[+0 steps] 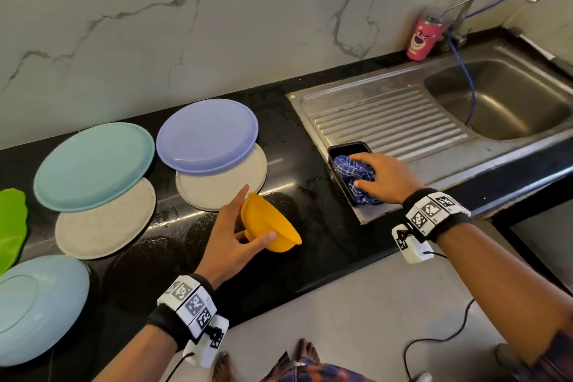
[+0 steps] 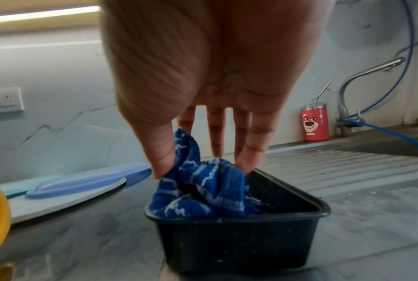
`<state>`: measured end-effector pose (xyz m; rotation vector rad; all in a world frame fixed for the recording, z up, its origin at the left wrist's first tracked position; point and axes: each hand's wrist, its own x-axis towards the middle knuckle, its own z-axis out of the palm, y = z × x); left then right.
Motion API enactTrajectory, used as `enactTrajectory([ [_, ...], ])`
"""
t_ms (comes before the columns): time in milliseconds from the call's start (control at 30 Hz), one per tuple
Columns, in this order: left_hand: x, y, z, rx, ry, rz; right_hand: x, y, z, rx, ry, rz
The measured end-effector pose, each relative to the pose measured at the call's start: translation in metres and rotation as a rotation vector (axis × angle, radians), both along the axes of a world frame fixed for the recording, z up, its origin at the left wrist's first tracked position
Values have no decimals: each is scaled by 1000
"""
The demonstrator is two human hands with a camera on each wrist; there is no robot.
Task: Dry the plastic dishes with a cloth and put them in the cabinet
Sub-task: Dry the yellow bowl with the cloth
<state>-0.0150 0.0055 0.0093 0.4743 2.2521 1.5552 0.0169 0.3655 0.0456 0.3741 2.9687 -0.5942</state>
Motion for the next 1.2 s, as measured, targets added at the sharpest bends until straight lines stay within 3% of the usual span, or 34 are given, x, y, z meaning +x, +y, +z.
enactTrajectory([
  [133, -1, -6, 3, -61, 71, -33, -11, -3, -10, 16, -173, 44],
  [367, -3, -12, 4, -215, 195, -112, -21, -5, -11, -5, -168, -5],
  [533, -4, -14, 12, -192, 180, -51, -12, 5, 1, -84, -42, -110],
  [700, -7, -17, 22, -267, 158, -32, 0, -3, 23, -166, 255, -311],
  [867, -6, -16, 26, -225, 388, 57, 14, -42, 35, -290, 401, -232],
  [1200, 10, -17, 49, 371, -358, 268, 19, -147, 37, -338, 488, 143],
])
